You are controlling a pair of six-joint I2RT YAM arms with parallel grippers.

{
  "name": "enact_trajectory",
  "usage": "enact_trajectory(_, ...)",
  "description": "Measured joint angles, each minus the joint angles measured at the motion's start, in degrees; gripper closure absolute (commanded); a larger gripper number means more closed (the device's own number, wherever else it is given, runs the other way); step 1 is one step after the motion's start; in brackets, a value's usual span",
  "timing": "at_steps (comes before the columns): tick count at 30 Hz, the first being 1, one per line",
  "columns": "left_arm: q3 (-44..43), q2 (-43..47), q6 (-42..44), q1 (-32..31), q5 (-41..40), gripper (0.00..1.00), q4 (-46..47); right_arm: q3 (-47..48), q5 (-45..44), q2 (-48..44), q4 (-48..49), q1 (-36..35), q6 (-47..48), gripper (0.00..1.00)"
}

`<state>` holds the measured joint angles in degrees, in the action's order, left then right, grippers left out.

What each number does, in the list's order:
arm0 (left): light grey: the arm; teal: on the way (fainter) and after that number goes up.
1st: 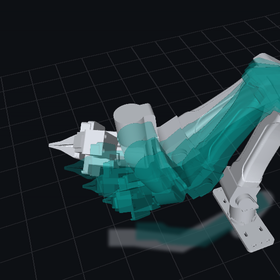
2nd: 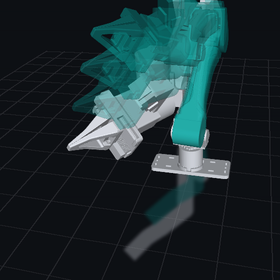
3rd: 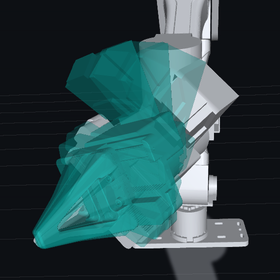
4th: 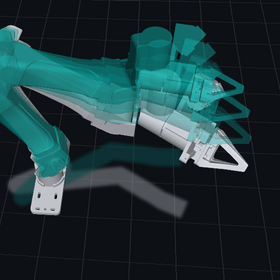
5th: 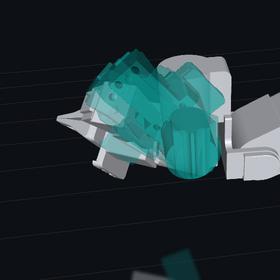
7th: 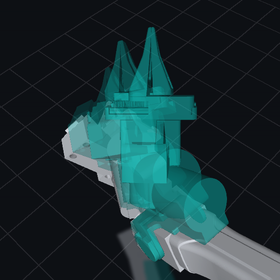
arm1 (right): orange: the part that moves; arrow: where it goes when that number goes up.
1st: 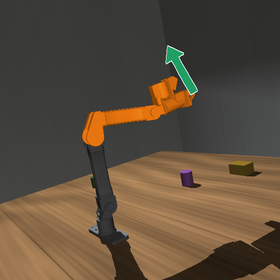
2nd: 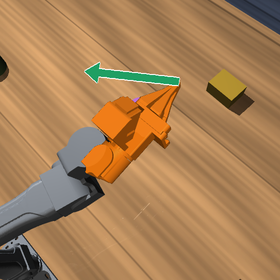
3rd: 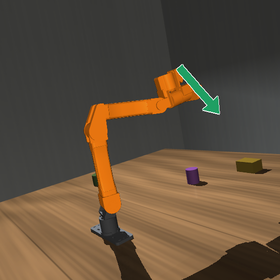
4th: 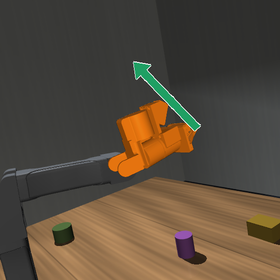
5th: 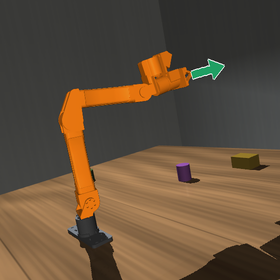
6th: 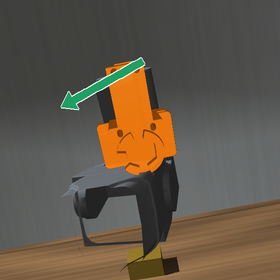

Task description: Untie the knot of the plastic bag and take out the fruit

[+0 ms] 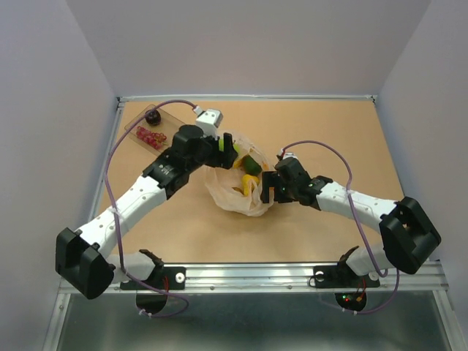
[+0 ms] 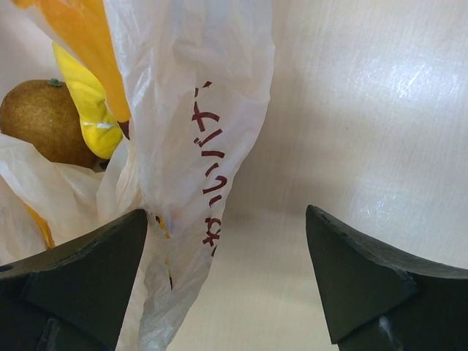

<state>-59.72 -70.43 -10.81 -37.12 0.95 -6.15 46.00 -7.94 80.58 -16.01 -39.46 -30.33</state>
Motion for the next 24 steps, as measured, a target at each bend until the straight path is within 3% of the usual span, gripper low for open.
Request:
enact_trajectory(4,-3.1,1.5,-2.1,8.8,4.2,0.63,-0.7,0.0,0.0,0.1,0.0,0.0,0.1,0.07)
enact_trajectory(9,-7.4,-1.4,-5.3,19.0,-1.8,0.62,0.3,0.1,1.0,0.1,0.0,0.0,0.8,0.07)
enact_trajectory(12,-10.3,-7.8,-8.5,24.0,-6.0,0.57,2.5,0.1,1.9,0.1,0.0,0.0,1.3,0.07)
enact_trajectory(17,-18.1,-26.1,-13.5,31.9,-9.6,0.49,4.4,0.5,3.7,0.1,0.0,0.0,2.5,0.07)
enact_trajectory(20,-22.6,-36.0,-15.4,34.6,-10.2,0.40,5.0,1.3,4.4,0.1,0.0,0.0,3.0,0.07)
enact_trajectory(24,-27.2,-44.3,-16.7,36.3,-9.8,0.11,4.9,2.0,5.4,0.0,0.2,0.0,3.5,0.07)
